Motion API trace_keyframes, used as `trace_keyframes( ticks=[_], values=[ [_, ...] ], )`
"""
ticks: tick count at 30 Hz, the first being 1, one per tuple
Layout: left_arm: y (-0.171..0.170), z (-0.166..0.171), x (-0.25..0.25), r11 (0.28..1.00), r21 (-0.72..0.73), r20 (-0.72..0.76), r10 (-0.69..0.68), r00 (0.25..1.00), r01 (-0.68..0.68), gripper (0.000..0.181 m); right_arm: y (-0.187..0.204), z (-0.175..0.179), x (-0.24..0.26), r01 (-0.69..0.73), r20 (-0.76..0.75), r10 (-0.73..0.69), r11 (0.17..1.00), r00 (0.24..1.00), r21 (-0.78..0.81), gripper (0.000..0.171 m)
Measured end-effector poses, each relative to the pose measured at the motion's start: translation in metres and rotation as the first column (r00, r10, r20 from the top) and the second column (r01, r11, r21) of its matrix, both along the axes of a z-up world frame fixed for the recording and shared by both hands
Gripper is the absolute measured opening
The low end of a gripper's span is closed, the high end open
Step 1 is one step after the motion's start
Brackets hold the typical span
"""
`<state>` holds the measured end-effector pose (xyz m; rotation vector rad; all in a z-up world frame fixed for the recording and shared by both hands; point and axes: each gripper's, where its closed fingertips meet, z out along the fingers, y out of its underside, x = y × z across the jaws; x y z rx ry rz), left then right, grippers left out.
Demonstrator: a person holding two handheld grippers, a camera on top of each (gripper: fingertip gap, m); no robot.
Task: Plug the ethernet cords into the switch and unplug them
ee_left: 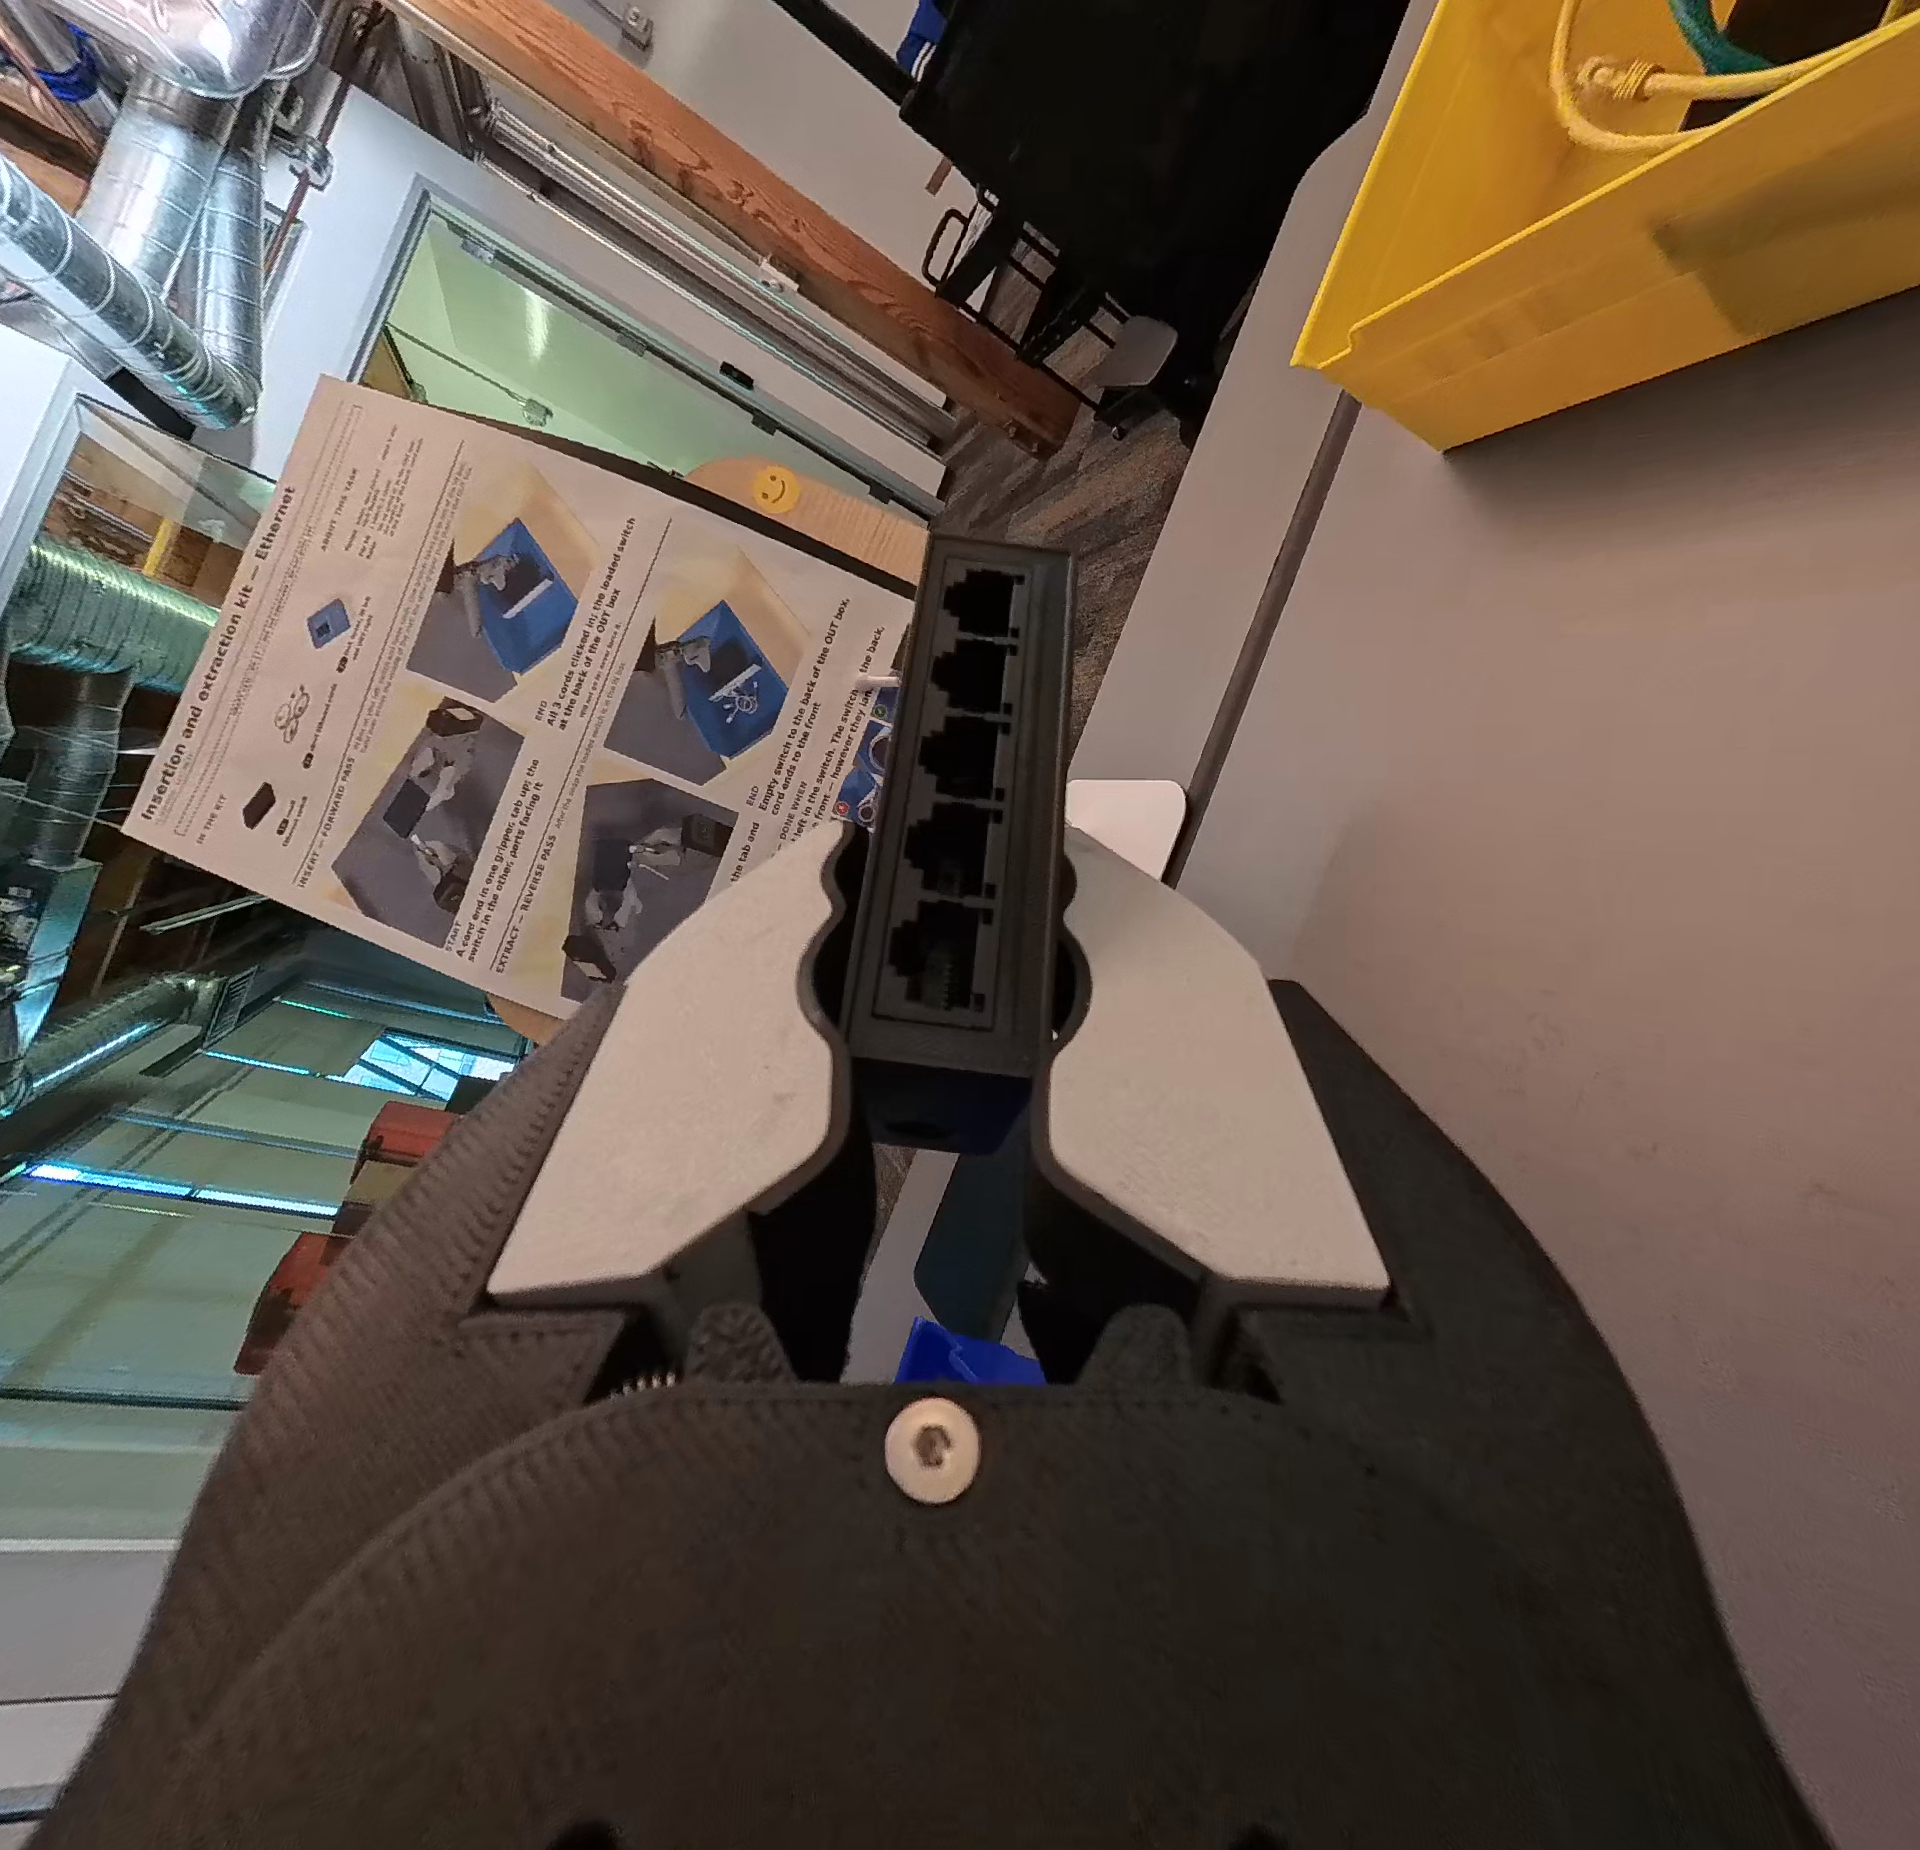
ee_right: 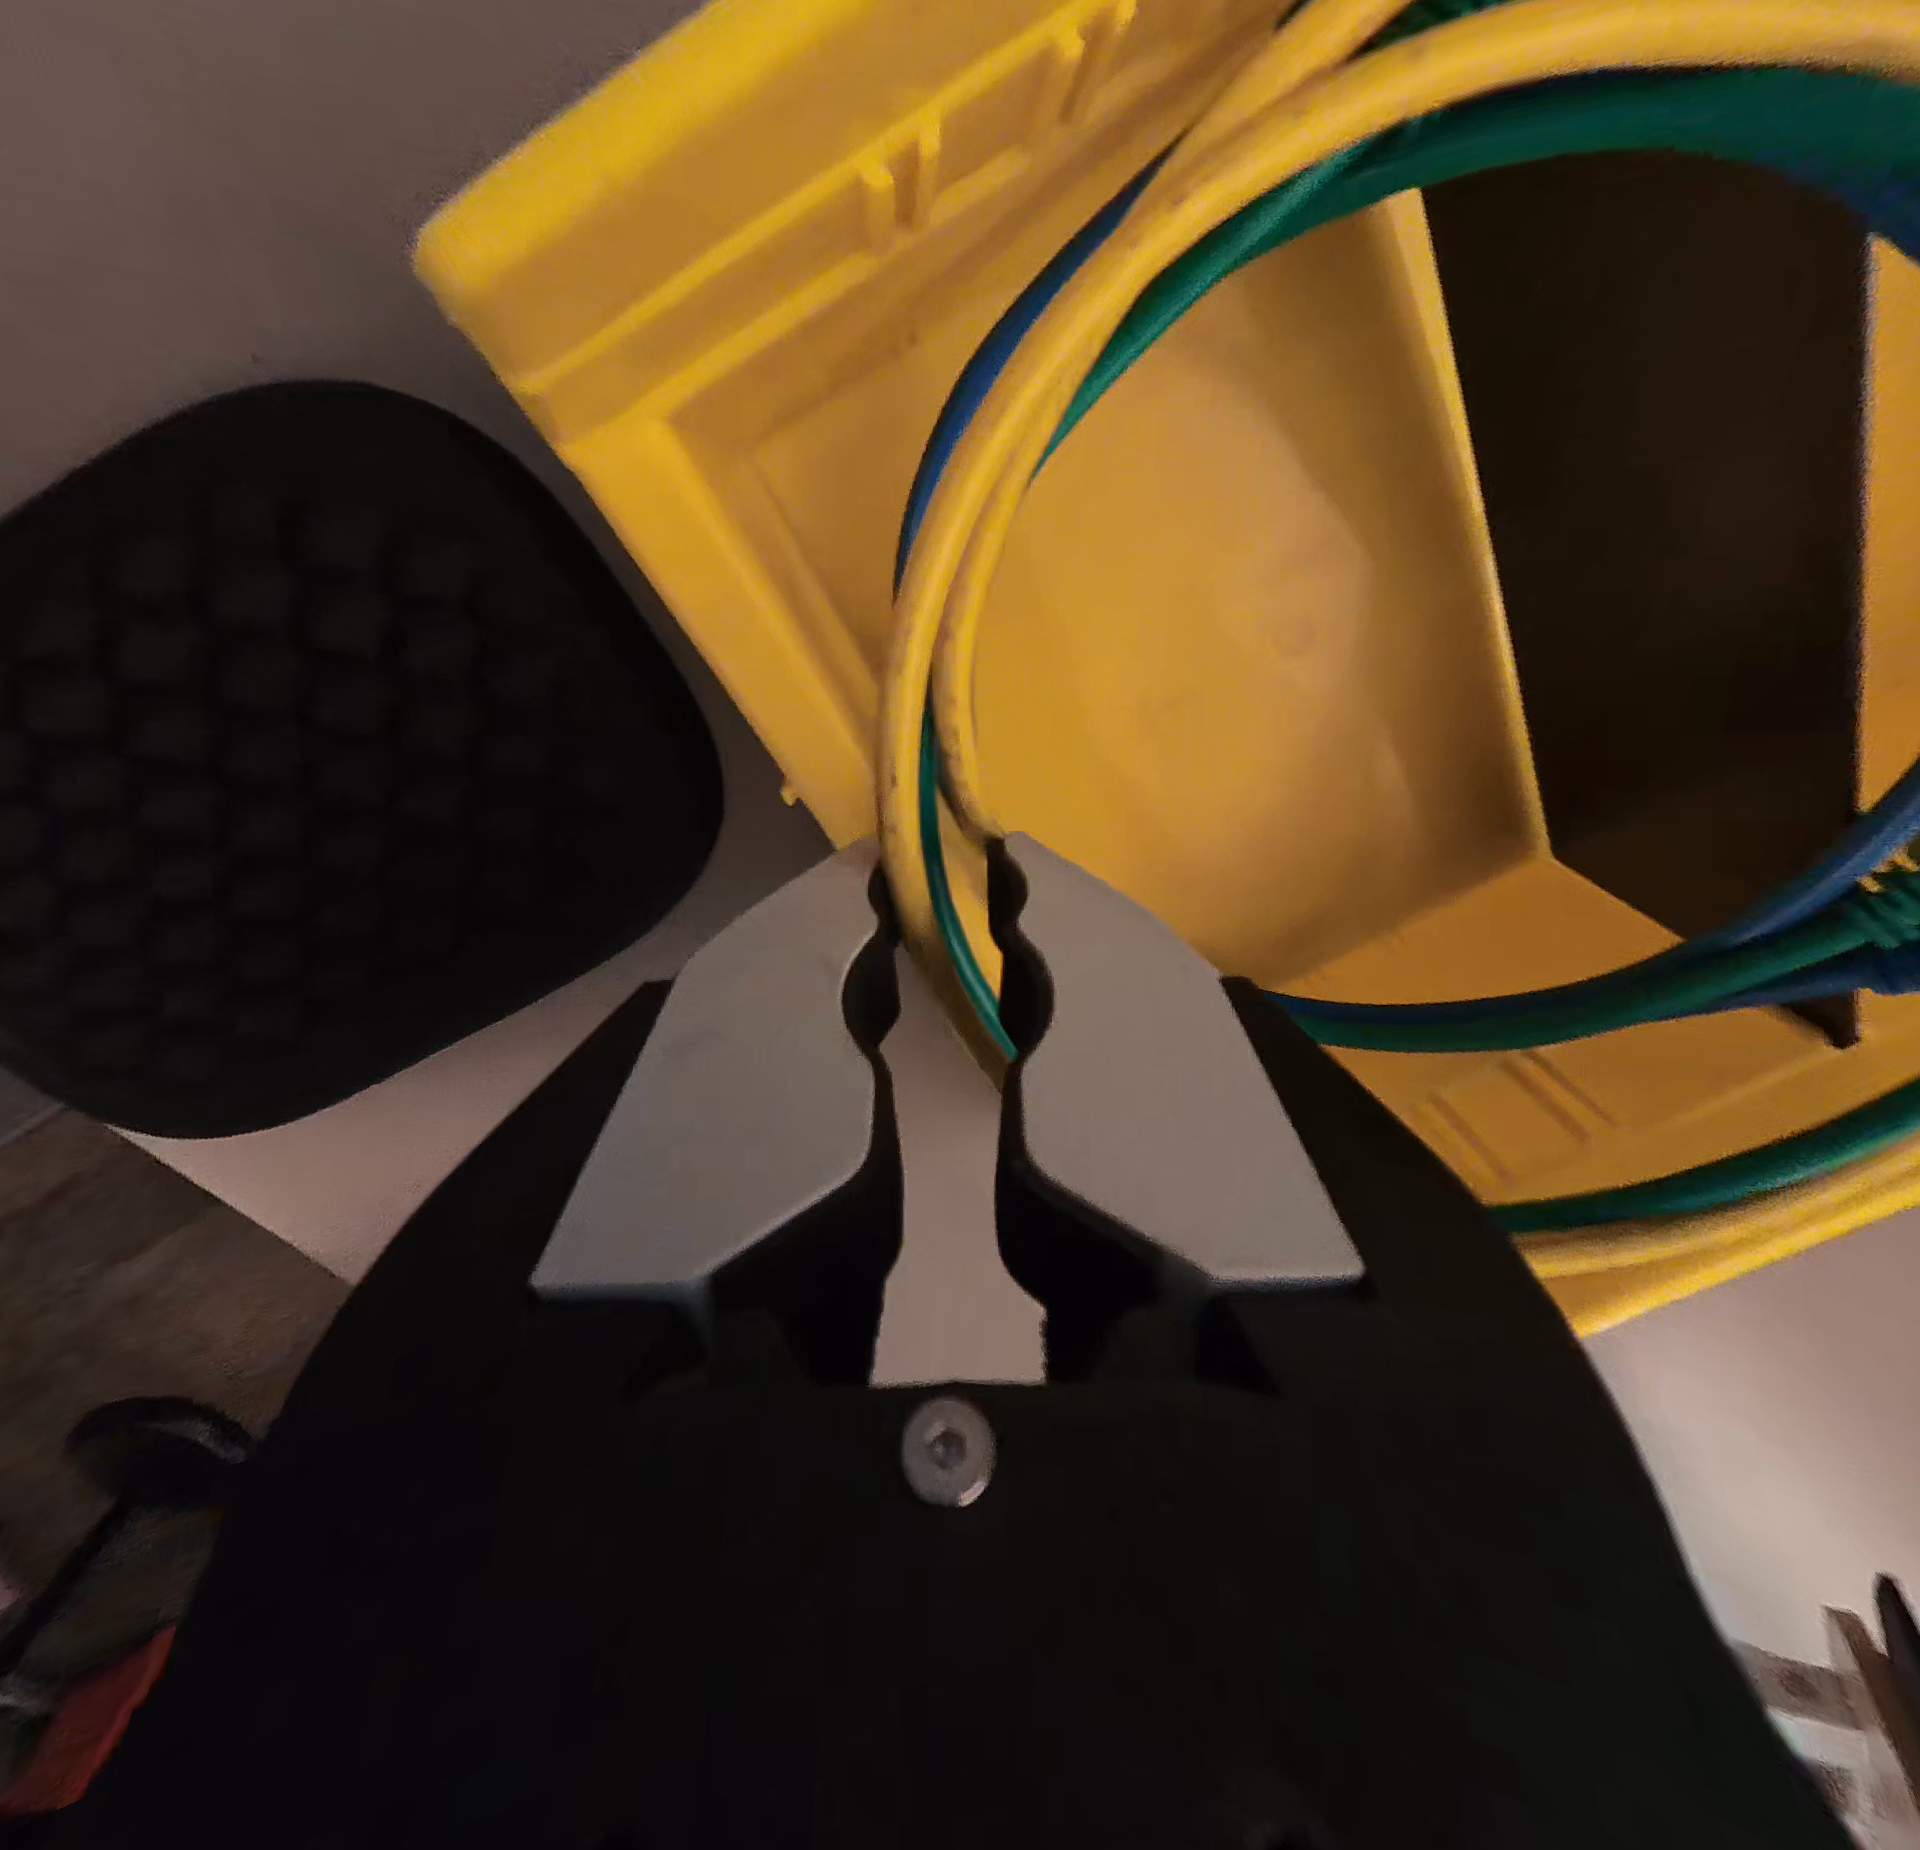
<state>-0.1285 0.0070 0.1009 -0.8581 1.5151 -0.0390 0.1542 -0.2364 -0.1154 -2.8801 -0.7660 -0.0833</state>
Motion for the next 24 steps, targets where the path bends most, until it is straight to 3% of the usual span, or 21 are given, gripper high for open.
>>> trace_keyframes(
  ticks=[9, 14, 19, 21, 24],
  values=[
    [-0.001, -0.004, 0.003, 1.0, 0.001, -0.013, -0.002, 1.0, 0.002, 0.031, 0.01, -0.011, 0.016, -0.061, 0.09, 0.065, 0.997, 0.994, -0.054, 0.009],
    [-0.003, -0.004, 0.003, 1.0, 0.003, -0.014, -0.007, 1.0, 0.007, 0.03, 0.016, -0.023, 0.012, 0.032, -0.065, -0.04, 0.991, 0.997, -0.129, 0.015],
    [0.0, -0.003, 0.001, 1.0, -0.006, -0.008, -0.005, 1.0, 0.004, 0.031, 0.025, -0.006, -0.001, 0.042, -0.169, -0.051, 0.997, 0.984, -0.06, 0.026],
    [0.002, -0.003, 0.001, 1.0, -0.008, -0.008, -0.002, 1.0, 0.002, 0.031, 0.027, 0.005, -0.004, 0.05, -0.211, -0.052, 0.999, 0.976, -0.011, 0.025],
    [0.001, -0.004, 0.002, 1.0, -0.005, -0.011, -0.003, 1.0, 0.003, 0.031, 0.027, 0.012, -0.011, 0.073, -0.301, -0.06, 0.997, 0.952, 0.031, 0.008]
  ],
)
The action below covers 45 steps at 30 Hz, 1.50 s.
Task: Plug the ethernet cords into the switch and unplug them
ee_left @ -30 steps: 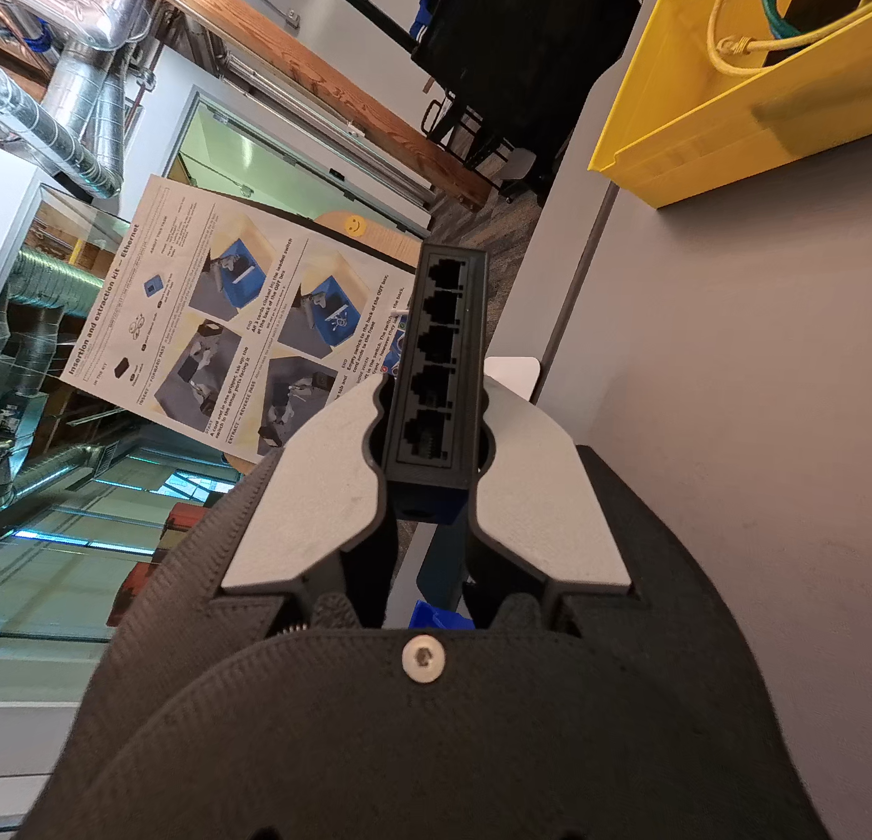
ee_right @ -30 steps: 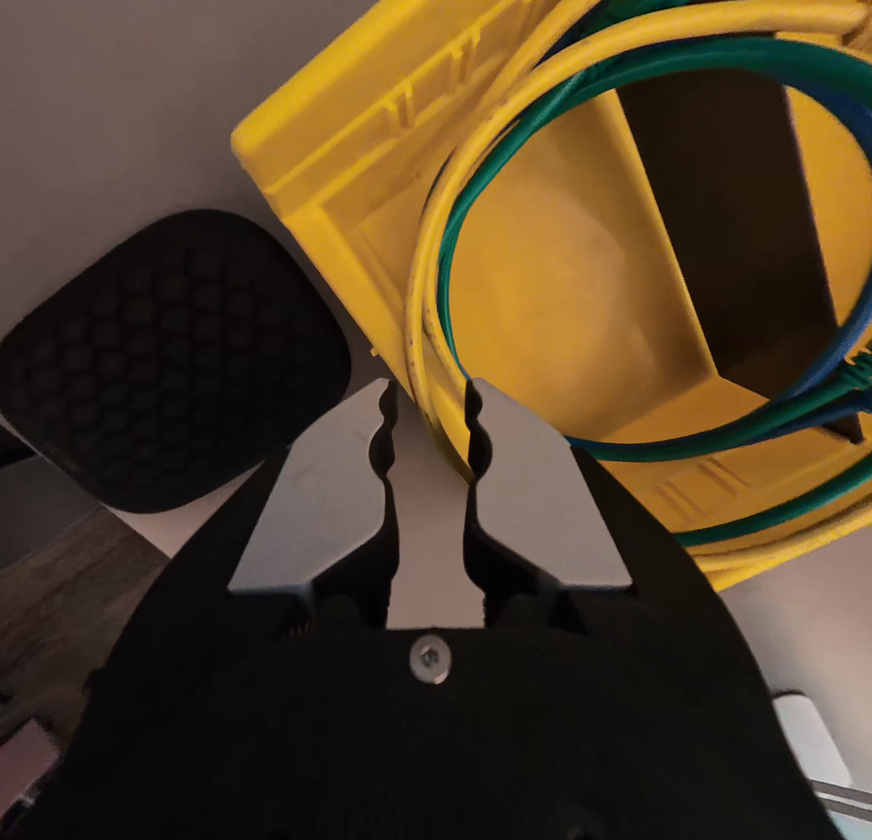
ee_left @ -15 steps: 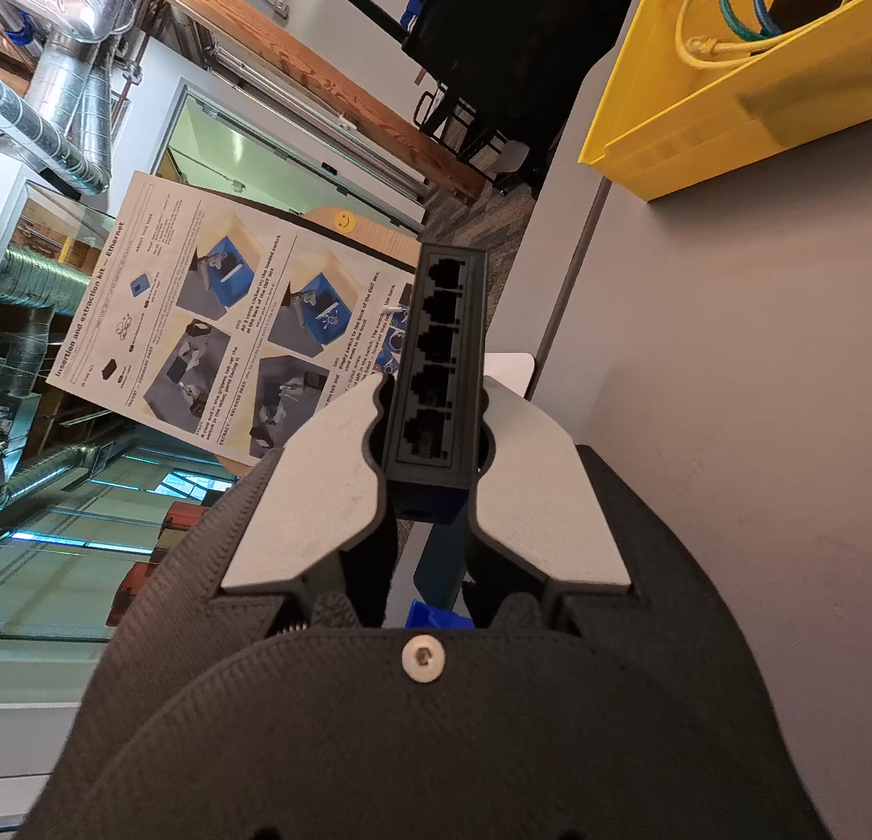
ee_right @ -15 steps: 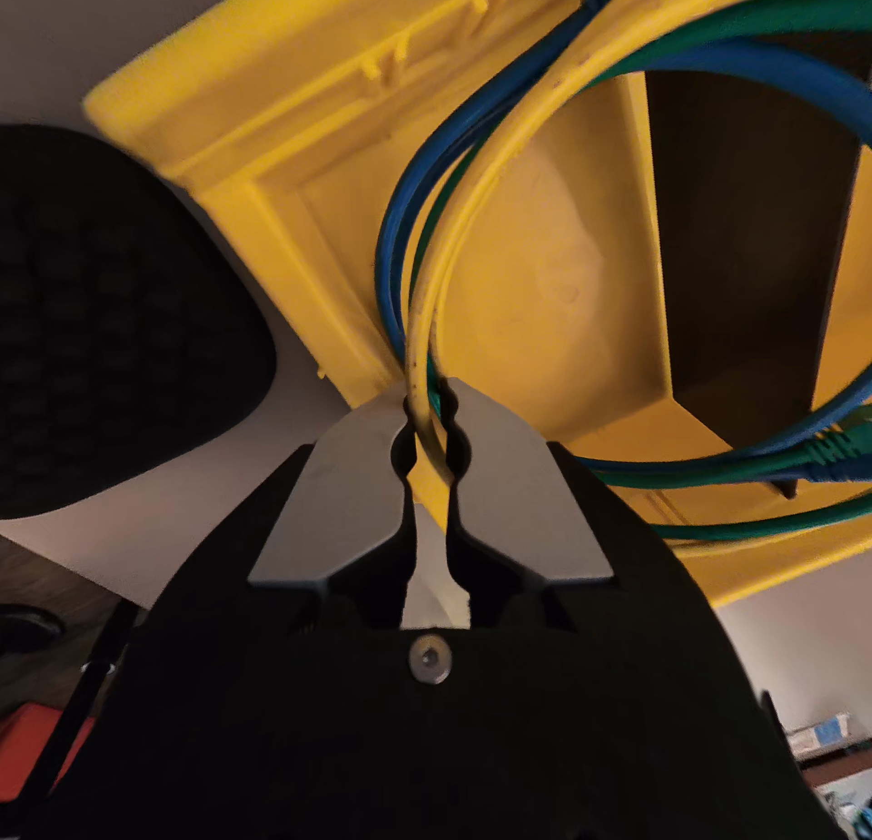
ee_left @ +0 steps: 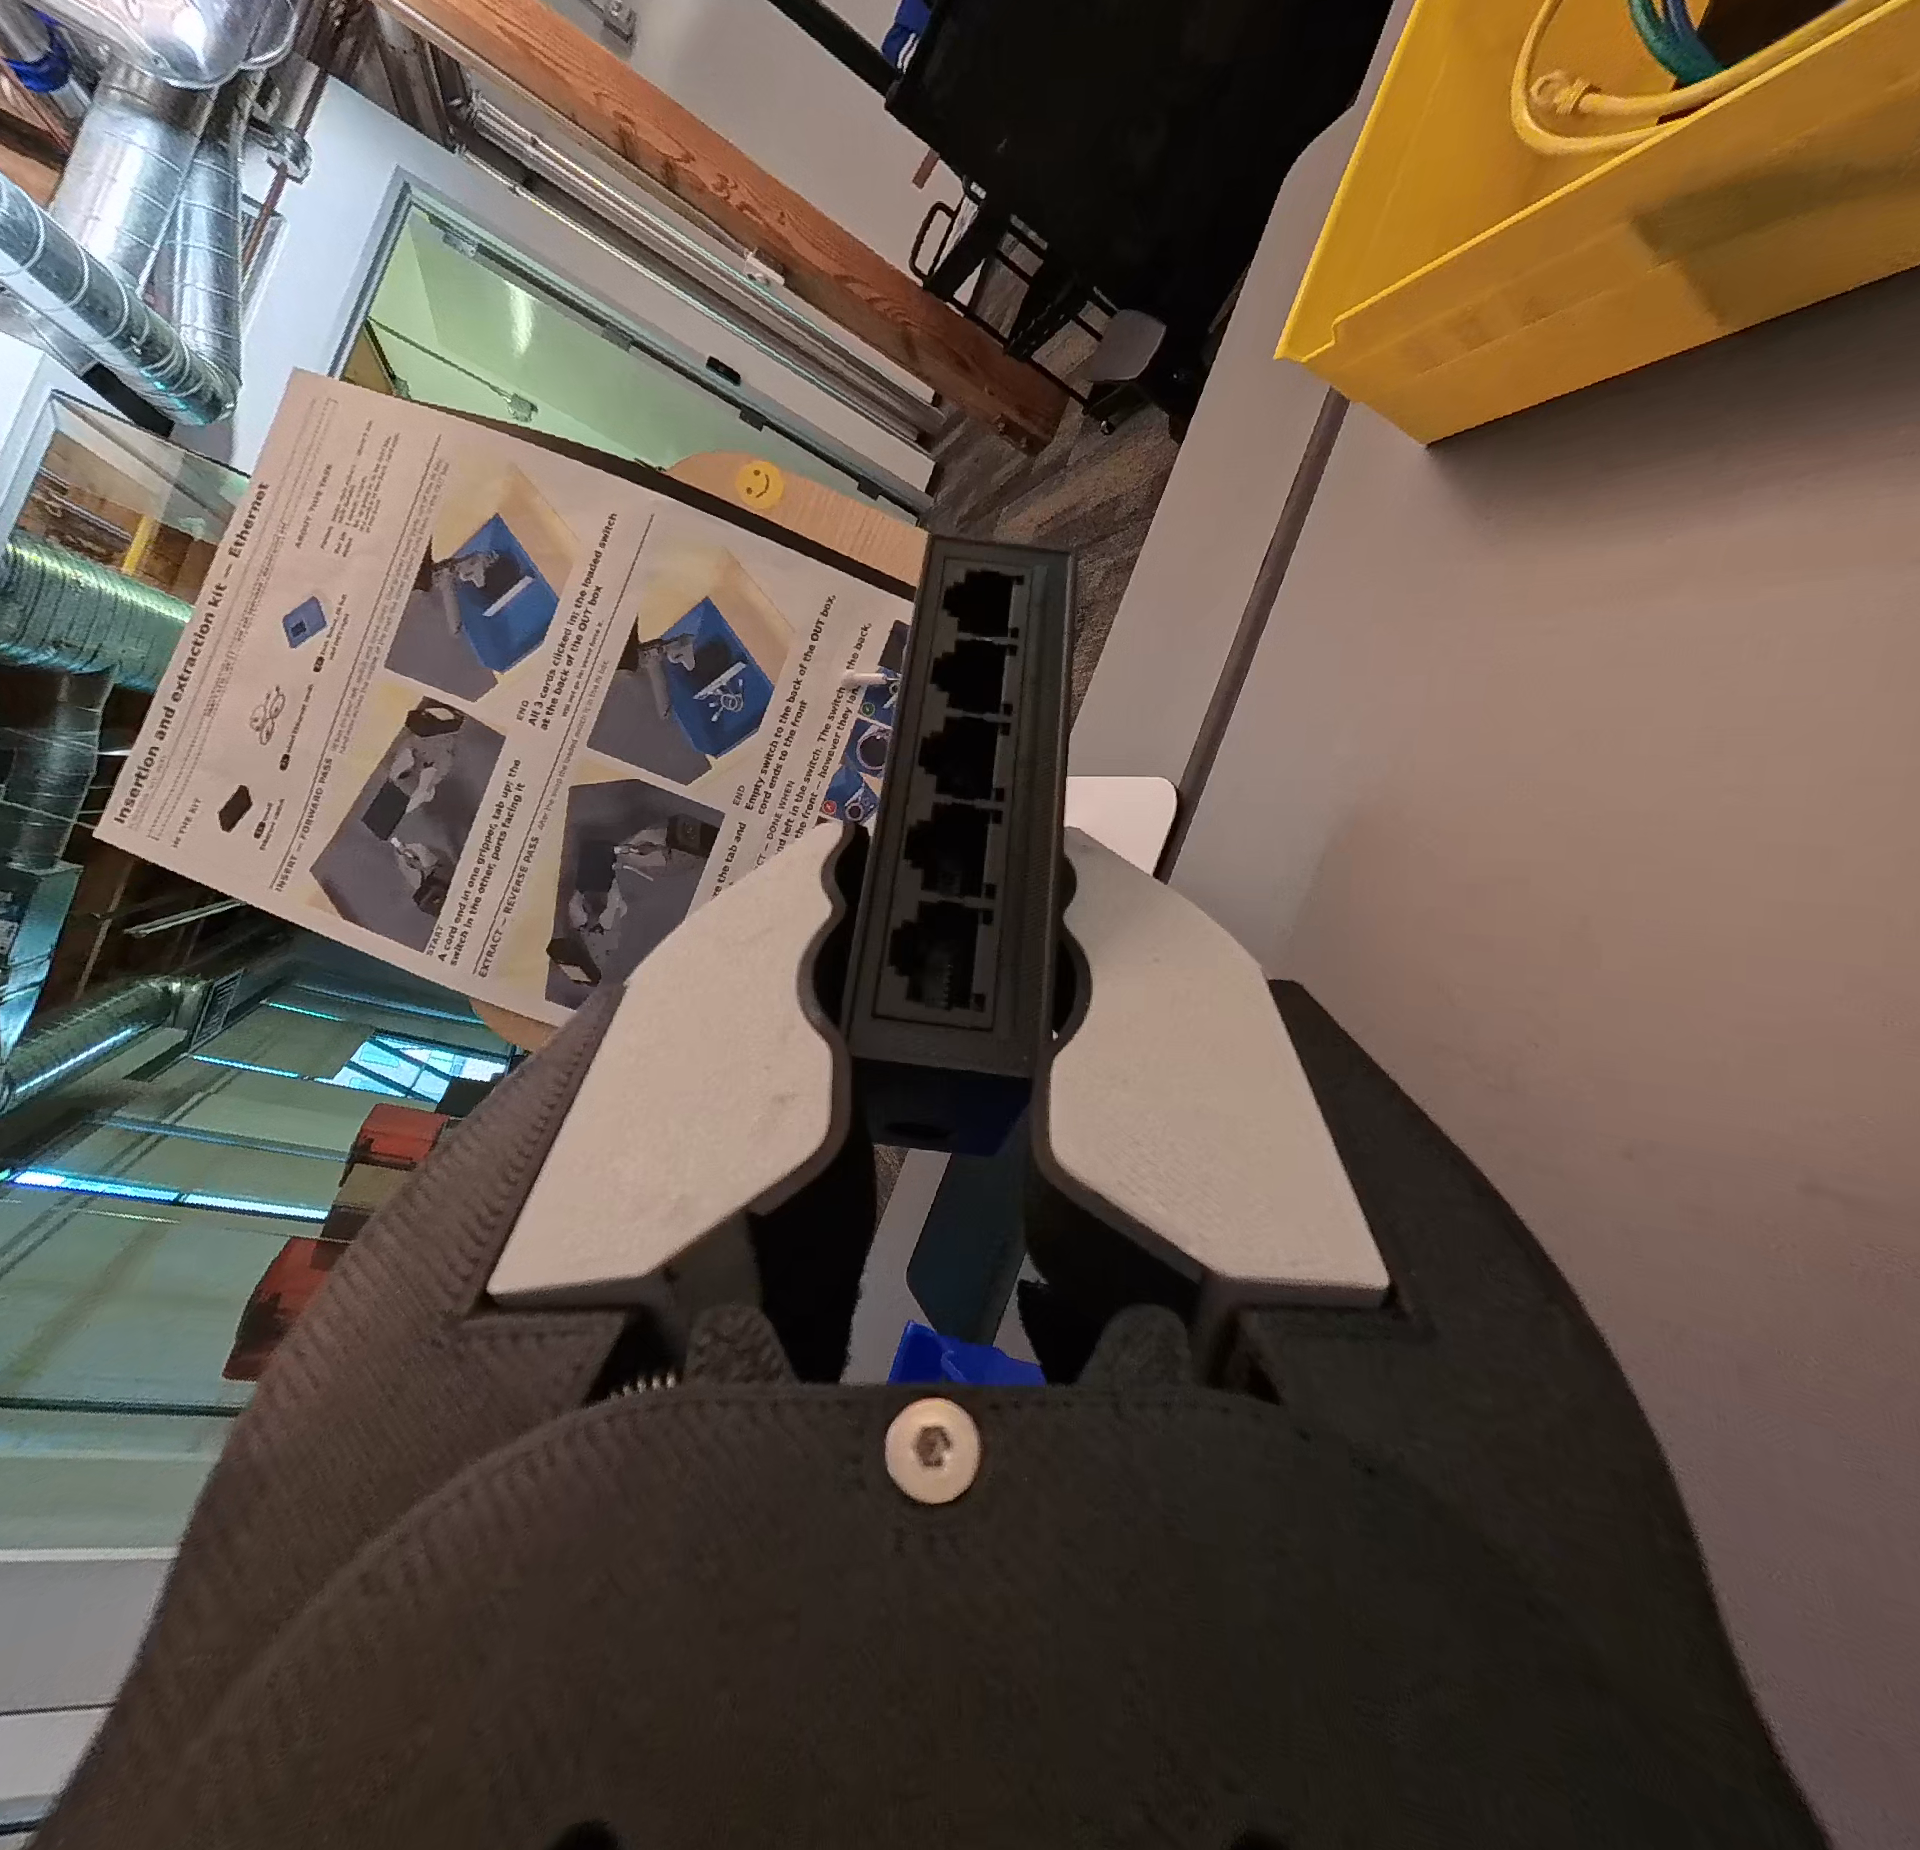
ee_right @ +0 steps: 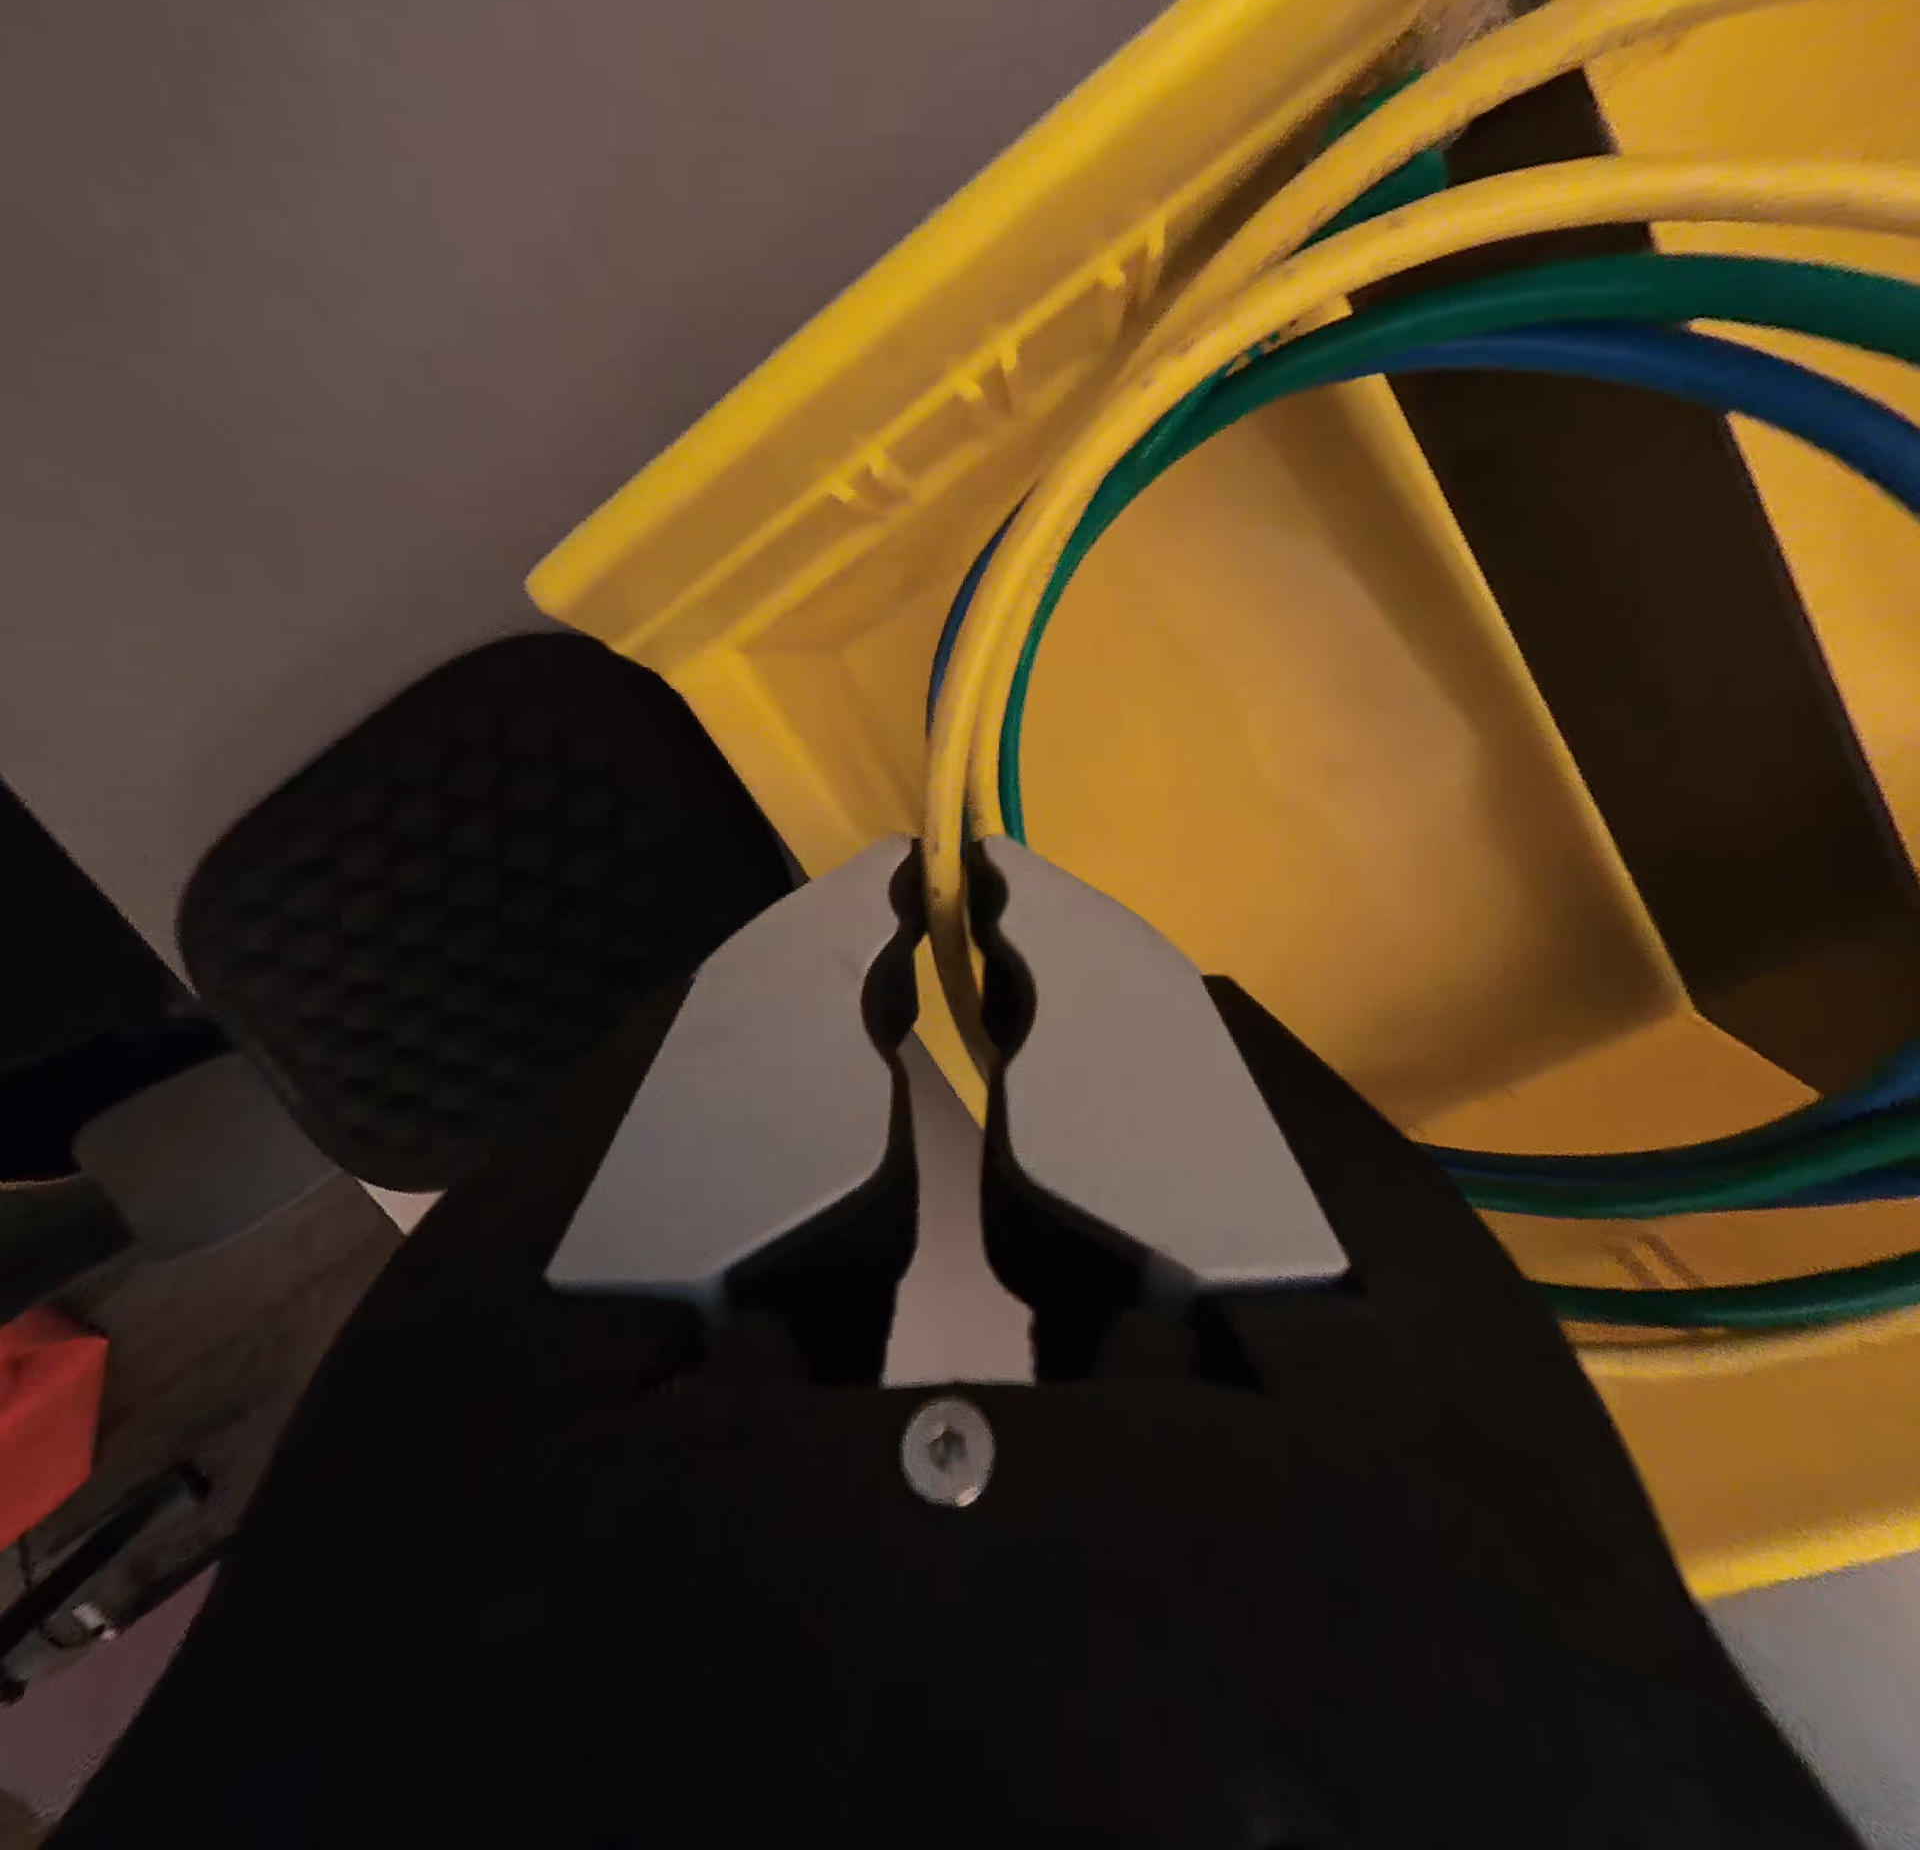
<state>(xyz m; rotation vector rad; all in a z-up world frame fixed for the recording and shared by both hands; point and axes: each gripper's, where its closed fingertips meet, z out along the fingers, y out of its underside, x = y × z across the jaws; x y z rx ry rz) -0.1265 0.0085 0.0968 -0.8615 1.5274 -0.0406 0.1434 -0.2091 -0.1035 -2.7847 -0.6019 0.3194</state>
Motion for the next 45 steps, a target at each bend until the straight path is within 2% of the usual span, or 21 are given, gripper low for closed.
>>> trace_keyframes(
  ticks=[6, 10, 16, 18, 19, 21, 25, 28, 31, 34, 36, 38, 40, 42, 45],
  values=[
    [-0.008, 0.0, 0.003, 0.999, -0.003, 0.009, -0.034, 0.999, 0.034, 0.03, 0.0, -0.043, 0.013, 0.061, 0.09, -0.056, 0.996, 0.994, -0.061, 0.006],
    [-0.021, -0.001, 0.006, 0.992, -0.054, 0.022, -0.11, 0.994, 0.111, 0.031, 0.007, -0.043, 0.006, 0.068, 0.07, -0.064, 0.996, 0.995, -0.06, 0.006],
    [-0.036, 0.004, 0.007, 0.965, -0.145, 0.069, -0.21, 0.975, 0.218, 0.031, 0.005, -0.042, -0.015, 0.095, -0.09, -0.102, 0.993, 0.991, -0.073, 0.005],
    [-0.038, 0.004, 0.006, 0.959, -0.16, 0.077, -0.224, 0.972, 0.233, 0.031, 0.006, -0.042, -0.018, 0.096, -0.1, -0.103, 0.993, 0.99, -0.075, 0.005],
    [-0.038, 0.005, 0.006, 0.957, -0.163, 0.081, -0.228, 0.97, 0.238, 0.031, 0.007, -0.041, -0.015, 0.096, -0.067, -0.099, 0.994, 0.993, -0.052, 0.009],
    [-0.039, 0.006, 0.005, 0.954, -0.165, 0.088, -0.24, 0.967, 0.251, 0.031, 0.008, -0.038, -0.004, 0.103, 0.036, -0.103, 0.995, 0.994, 0.007, 0.03],
    [-0.047, 0.005, 0.002, 0.933, -0.196, 0.079, -0.291, 0.953, 0.301, 0.031, 0.005, -0.003, -0.01, 0.148, -0.015, -0.147, 0.975, 0.989, 0.167, 0.042],
    [-0.056, 0.006, 0.001, 0.907, -0.226, 0.093, -0.343, 0.935, 0.356, 0.03, -0.001, 0.037, -0.001, 0.17, 0.115, -0.224, 0.917, 0.968, 0.36, 0.045],
    [-0.07, 0.004, 0.004, 0.876, -0.243, 0.095, -0.407, 0.909, 0.417, 0.031, 0.009, 0.097, -0.024, 0.066, 0.254, -0.252, 0.818, 0.934, 0.571, 0.054],
    [-0.087, -0.004, 0.009, 0.86, -0.216, 0.055, -0.462, 0.885, 0.462, 0.03, 0.038, 0.158, -0.1, -0.16, 0.341, -0.146, 0.671, 0.929, 0.724, 0.059],
    [-0.096, -0.012, 0.012, 0.856, -0.204, 0.013, -0.482, 0.876, 0.475, 0.031, 0.054, 0.183, -0.157, -0.322, 0.42, -0.048, 0.566, 0.906, 0.759, 0.059],
    [-0.102, -0.015, 0.013, 0.858, -0.186, -0.008, -0.49, 0.872, 0.48, 0.031, 0.066, 0.196, -0.203, -0.431, 0.47, 0.043, 0.477, 0.882, 0.766, 0.059],
    [-0.108, -0.015, 0.013, 0.85, -0.182, -0.006, -0.503, 0.864, 0.494, 0.031, 0.075, 0.199, -0.23, -0.489, 0.491, 0.11, 0.419, 0.864, 0.765, 0.054],
    [-0.114, -0.015, 0.011, 0.835, -0.192, -0.006, -0.527, 0.85, 0.516, 0.031, 0.082, 0.2, -0.242, -0.515, 0.497, 0.153, 0.383, 0.854, 0.767, 0.051],
    [-0.119, -0.017, 0.009, 0.82, -0.199, -0.015, -0.55, 0.835, 0.537, 0.03, 0.09, 0.196, -0.249, -0.556, 0.525, 0.193, 0.383, 0.829, 0.738, 0.045]
  ],
)
